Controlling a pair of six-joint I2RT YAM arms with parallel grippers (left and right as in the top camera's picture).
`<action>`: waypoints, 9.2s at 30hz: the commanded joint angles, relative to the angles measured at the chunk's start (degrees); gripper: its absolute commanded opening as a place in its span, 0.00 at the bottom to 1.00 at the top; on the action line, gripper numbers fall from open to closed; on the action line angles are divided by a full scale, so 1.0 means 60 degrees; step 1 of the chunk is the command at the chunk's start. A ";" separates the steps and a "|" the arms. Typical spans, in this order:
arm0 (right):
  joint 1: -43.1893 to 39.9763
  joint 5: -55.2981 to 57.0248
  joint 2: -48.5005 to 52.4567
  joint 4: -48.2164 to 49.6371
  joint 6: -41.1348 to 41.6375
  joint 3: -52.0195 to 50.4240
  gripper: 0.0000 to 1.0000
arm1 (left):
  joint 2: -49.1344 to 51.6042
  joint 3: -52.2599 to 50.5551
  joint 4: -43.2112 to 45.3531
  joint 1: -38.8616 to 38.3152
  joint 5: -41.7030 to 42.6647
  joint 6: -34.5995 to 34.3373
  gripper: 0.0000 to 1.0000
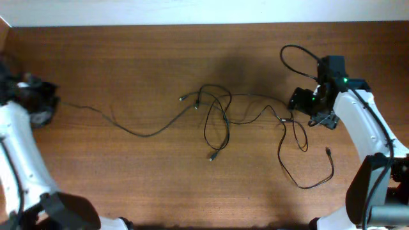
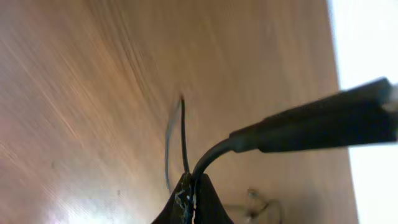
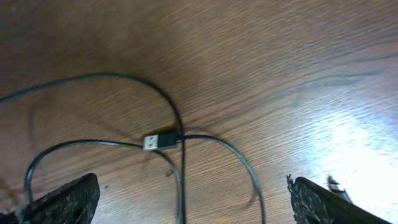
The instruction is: Untangle cables
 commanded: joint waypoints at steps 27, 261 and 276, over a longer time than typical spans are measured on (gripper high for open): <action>0.0506 0.0018 0.0907 0.0204 -0.0146 -0.0229 0.99 | 0.5537 -0.0007 0.4051 -0.8185 0.1770 -0.4991 0.36; 0.1249 -0.4091 -0.3803 -0.2047 -0.1854 0.0036 0.80 | -0.2138 -0.0670 0.6400 -0.4907 0.4124 -0.1821 0.01; 0.4929 -0.6929 0.0882 1.1027 -0.2364 -0.3213 0.83 | -0.2138 -0.0670 0.7905 -0.4273 0.5854 -0.7275 0.00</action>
